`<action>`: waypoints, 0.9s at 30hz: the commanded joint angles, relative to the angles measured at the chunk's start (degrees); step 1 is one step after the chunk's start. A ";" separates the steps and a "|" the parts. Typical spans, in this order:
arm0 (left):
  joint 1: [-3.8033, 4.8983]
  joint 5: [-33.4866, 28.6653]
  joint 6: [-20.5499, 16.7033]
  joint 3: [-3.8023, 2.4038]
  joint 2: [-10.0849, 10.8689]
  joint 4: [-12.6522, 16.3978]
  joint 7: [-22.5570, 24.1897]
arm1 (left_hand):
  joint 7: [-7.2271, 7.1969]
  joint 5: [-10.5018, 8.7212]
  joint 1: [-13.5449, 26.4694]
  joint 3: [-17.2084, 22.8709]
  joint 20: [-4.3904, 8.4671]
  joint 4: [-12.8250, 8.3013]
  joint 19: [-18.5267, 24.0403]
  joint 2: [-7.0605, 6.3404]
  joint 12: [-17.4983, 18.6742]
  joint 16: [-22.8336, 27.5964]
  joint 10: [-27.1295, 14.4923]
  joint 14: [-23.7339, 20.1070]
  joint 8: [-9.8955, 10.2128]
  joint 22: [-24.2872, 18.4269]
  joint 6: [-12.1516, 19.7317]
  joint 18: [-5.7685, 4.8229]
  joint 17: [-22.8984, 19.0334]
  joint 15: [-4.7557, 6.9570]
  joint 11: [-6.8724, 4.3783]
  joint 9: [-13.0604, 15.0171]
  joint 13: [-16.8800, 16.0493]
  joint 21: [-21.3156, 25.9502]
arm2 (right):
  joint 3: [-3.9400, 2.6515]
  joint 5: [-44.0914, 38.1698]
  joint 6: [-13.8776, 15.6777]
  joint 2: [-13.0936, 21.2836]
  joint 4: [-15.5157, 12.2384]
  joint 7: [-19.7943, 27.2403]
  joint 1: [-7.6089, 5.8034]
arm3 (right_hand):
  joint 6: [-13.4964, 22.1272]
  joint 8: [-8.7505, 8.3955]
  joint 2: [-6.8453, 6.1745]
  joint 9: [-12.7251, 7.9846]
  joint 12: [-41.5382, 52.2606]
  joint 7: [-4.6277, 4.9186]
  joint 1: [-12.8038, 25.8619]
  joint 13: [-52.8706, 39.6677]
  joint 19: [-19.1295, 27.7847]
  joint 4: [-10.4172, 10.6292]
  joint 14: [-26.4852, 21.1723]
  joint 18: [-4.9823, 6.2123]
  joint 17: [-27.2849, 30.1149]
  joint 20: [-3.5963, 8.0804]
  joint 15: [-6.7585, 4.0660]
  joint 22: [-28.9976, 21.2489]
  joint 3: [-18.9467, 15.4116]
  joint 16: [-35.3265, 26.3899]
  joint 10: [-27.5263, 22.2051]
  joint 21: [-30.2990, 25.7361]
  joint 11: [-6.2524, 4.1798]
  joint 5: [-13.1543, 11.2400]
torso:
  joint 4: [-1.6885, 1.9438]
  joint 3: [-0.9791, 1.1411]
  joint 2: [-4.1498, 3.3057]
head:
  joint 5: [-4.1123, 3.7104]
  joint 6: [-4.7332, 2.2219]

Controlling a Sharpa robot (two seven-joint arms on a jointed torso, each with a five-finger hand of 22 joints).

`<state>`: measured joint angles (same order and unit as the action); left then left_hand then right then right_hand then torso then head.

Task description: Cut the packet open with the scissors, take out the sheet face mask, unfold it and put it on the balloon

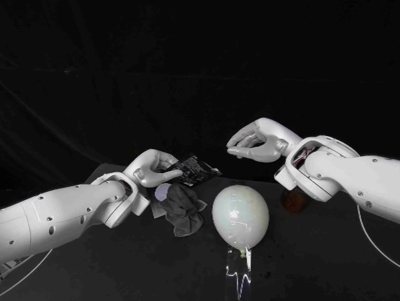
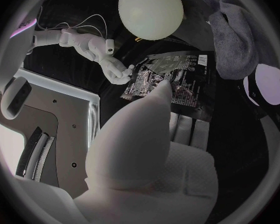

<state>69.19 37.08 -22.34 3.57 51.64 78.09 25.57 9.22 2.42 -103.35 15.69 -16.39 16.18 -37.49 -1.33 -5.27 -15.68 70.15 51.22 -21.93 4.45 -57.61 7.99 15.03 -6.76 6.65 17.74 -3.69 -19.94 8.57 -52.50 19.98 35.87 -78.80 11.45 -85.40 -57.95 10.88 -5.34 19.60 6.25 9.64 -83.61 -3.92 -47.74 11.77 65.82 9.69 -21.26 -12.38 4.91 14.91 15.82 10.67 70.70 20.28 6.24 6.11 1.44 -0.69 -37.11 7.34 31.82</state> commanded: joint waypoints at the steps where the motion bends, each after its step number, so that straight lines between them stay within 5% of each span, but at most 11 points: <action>1: 0.10 0.95 -0.85 -0.10 -0.12 0.14 0.78 | 0.02 0.33 0.34 0.53 -0.04 -0.07 -0.50 -0.10 0.24 0.39 0.45 0.46 -0.33 0.08 -0.30 0.43 -0.10 -0.15 -0.03 0.20 -0.04 -0.26 | 0.07 -15.31 -1.01 -0.27 -0.94 -5.73 -0.04 | -0.86 -0.36 -1.52 -0.20 -0.93 -0.04 -0.67 0.06 -0.97 0.15 0.51 0.84 -0.50 0.15 -0.17 -0.14 2.58 0.19 0.98 0.07 -0.09 1.35 | 0.00 0.01 -0.01 | -0.23 0.12; 8: 0.10 -0.50 -0.77 -0.10 -0.20 0.35 0.61 | 0.09 0.32 0.76 1.27 -0.01 -0.15 -0.91 -0.36 0.41 0.54 0.64 0.65 -0.42 0.19 -0.25 0.64 -0.17 -0.14 -0.02 0.26 -0.03 -0.52 | 0.40 -21.27 -0.14 -1.02 -1.63 -9.51 0.75 | -0.78 -1.09 -4.42 -0.54 -2.41 0.35 0.40 0.09 -1.33 0.89 0.31 0.76 -1.05 0.12 0.02 -0.36 6.07 -0.35 1.21 -0.32 0.22 3.90 | 0.08 -0.01 -0.08 | -0.68 0.28; 10: 0.10 -0.90 -0.73 -0.10 -0.17 0.43 0.55 | 0.09 0.33 0.82 1.38 -0.01 -0.17 -0.97 -0.38 0.42 0.56 0.67 0.67 -0.44 0.21 -0.24 0.67 -0.18 -0.14 -0.01 0.27 -0.03 -0.56 | 0.49 -22.05 0.39 -1.30 -1.63 -10.17 1.12 | -0.42 -1.49 -5.45 -0.67 -2.63 0.65 0.76 0.13 -1.35 0.97 0.05 0.74 -1.22 0.05 0.18 -0.44 7.70 -0.66 0.74 -0.50 0.52 7.49 | 0.06 0.00 -0.08 | -0.74 0.33; 17: 0.10 -1.62 -0.56 -0.10 -0.05 0.89 0.36 | 0.10 0.33 0.93 1.58 0.00 -0.21 -1.08 -0.47 0.47 0.60 0.71 0.72 -0.46 0.24 -0.23 0.73 -0.20 -0.14 -0.01 0.30 -0.03 -0.64 | 0.71 -24.26 2.42 -2.65 -0.86 -12.23 2.47 | -0.46 -1.64 -6.43 -0.63 -2.59 0.72 1.43 0.09 -1.41 0.73 -0.03 0.74 -1.52 -0.02 0.24 -0.49 9.79 -0.94 0.62 -0.66 0.61 10.01 | 0.07 0.05 -0.04 | -0.82 0.60; 27: 0.10 -2.47 -0.41 -0.10 -0.03 1.16 0.40 | 0.11 0.33 1.07 1.86 0.00 -0.26 -1.19 -0.55 0.55 0.67 0.74 0.76 -0.49 0.28 -0.20 0.78 -0.23 -0.14 0.00 0.32 -0.03 -0.73 | 0.81 -25.45 3.87 -3.84 -0.33 -13.32 3.74 | -0.50 -1.63 -6.59 -0.59 -2.57 0.76 1.74 0.07 -1.44 0.70 -0.01 0.75 -1.61 -0.01 0.26 -0.48 10.19 -0.99 0.68 -0.67 0.62 10.02 | 0.05 -0.02 -0.04 | -0.83 0.90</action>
<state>69.19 35.69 -22.71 3.56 51.67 79.04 25.41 9.21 2.66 -102.63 17.28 -16.38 15.88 -38.31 -1.97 -4.99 -15.24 70.56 51.62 -22.19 4.65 -57.57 7.95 14.85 -6.76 6.65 17.74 -3.67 -20.38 9.40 -75.72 22.28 32.14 -79.19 -0.44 -81.72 -58.33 9.51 -11.54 18.97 3.83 10.04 -81.80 -3.84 -48.90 12.46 65.81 9.63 -22.82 -12.41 4.92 14.48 25.77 9.97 71.37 19.96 6.60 16.10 1.51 -0.67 -37.14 6.55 32.65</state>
